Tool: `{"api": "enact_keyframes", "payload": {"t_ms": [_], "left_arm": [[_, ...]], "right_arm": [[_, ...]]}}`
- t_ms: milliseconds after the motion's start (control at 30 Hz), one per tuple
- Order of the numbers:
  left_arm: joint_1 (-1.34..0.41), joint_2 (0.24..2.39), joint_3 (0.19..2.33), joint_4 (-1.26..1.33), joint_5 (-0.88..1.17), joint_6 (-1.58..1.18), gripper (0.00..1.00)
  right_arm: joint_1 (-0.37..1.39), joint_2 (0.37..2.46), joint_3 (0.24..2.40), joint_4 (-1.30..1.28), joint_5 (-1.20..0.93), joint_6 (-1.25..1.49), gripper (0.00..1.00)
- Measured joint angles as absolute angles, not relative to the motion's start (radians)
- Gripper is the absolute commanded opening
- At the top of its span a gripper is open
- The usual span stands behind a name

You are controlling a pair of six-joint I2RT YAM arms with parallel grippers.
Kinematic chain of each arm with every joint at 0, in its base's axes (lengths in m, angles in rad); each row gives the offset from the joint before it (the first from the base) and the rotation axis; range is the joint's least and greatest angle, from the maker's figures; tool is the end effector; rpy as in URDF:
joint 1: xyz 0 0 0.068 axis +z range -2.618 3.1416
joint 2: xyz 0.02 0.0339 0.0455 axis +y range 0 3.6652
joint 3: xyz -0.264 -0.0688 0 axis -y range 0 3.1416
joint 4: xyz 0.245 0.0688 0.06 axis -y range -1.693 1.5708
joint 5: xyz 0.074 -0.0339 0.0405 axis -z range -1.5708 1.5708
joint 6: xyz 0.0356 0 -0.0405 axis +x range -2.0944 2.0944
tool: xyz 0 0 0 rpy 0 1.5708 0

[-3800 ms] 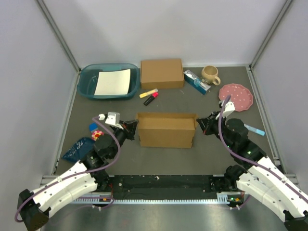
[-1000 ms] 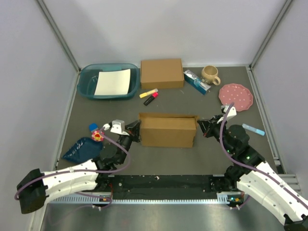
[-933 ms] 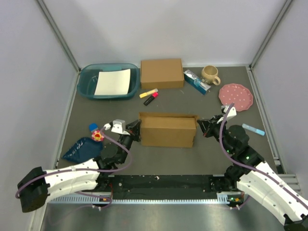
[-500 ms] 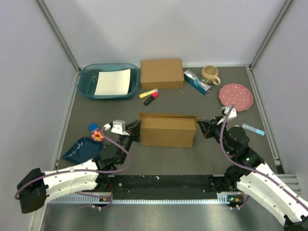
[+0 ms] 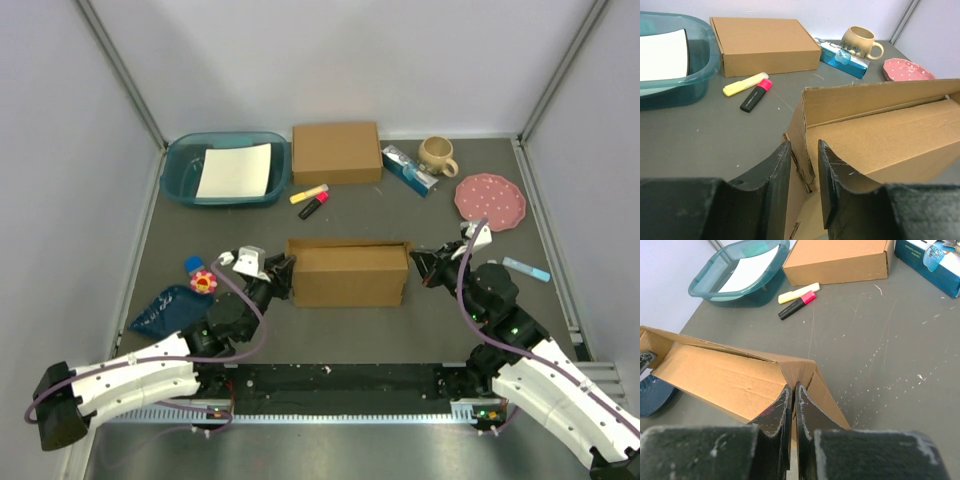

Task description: Fold the paper box

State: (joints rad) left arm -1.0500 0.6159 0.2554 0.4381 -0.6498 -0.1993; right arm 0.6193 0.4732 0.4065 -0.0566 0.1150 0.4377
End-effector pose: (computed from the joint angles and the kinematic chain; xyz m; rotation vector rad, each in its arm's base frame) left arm 0.0968 -0.1254 0.2437 0.1166 1.5266 -0.5162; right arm 0.1180 0.0791 0.2639 -0.0696 1.7404 0.6887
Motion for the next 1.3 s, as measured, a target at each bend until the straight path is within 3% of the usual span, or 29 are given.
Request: {"api": "enact_keyframes", "payload": {"t_ms": [333, 700, 1300], "left_arm": [[-1.05, 0.556, 0.345, 0.34, -0.675, -0.162, 0.45], [-1.05, 0.542, 0.388, 0.305, -0.682, -0.106, 0.37], [-1.047, 0.461, 0.416, 0.113, -0.635, -0.195, 0.4]], "right_arm": [[0.619, 0.473, 0.409, -0.06, 0.115, 0.438, 0.0], [0.62, 0.474, 0.414, -0.073, 0.115, 0.437, 0.0], [0.62, 0.473, 0.414, -0.075, 0.115, 0.438, 0.0]]}}
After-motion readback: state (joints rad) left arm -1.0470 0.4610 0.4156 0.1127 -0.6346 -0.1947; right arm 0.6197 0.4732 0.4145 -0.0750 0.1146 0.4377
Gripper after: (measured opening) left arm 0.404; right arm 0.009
